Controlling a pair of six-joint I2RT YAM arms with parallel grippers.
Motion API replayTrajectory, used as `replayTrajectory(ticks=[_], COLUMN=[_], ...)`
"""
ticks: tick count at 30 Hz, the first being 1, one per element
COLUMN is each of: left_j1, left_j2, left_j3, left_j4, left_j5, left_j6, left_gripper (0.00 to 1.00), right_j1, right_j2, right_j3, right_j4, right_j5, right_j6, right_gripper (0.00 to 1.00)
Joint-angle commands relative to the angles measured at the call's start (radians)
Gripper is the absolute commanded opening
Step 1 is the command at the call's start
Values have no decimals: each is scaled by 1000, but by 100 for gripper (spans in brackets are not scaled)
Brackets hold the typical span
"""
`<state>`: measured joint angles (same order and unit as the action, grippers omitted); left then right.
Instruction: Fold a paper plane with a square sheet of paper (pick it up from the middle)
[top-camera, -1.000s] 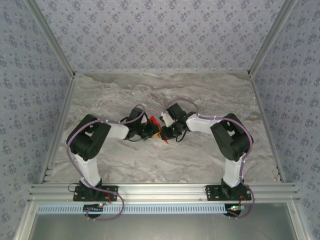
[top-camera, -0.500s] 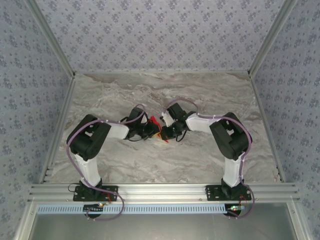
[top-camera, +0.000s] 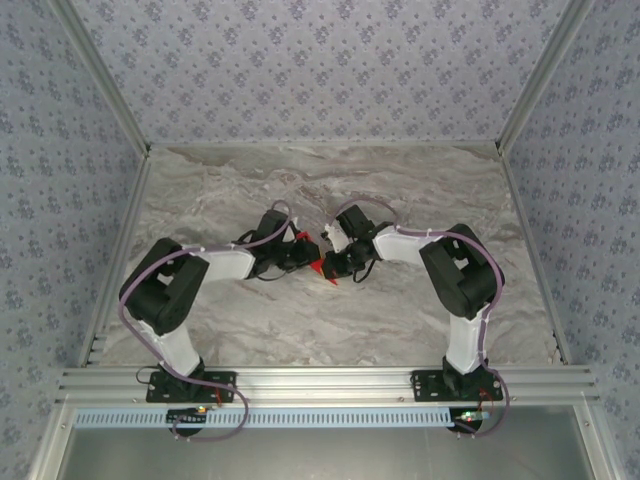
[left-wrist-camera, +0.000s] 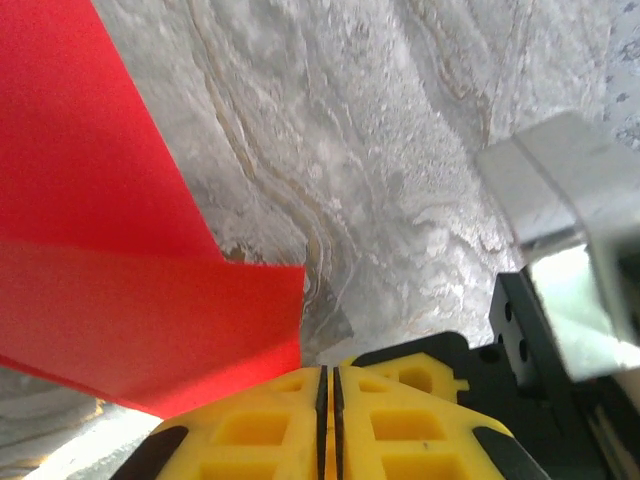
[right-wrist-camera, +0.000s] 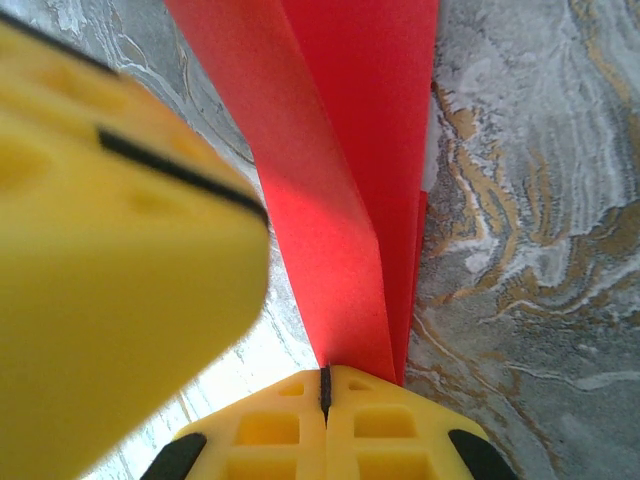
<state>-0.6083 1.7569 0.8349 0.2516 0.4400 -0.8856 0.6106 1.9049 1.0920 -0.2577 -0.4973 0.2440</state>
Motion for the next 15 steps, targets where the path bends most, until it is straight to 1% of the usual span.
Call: replayTrajectory(ticks=[1,11,15], left_j1=[-18,-18,-19], left_j2=[27,84,87], left_j3=[-2,3,8], left_j4=[-22,-14,-48], left_j5=[-29,-32,-61], left_j6=[21,0,11], left_gripper=[11,9,9], right_j1=[-14,-15,-14], right_j2=[48,48,51], right_j3=[-36,-44,-44], right_j4=[-56,-49,-51], right_j5=[51,39,40], right_j6=[3,15,15], right_gripper=[0,0,0])
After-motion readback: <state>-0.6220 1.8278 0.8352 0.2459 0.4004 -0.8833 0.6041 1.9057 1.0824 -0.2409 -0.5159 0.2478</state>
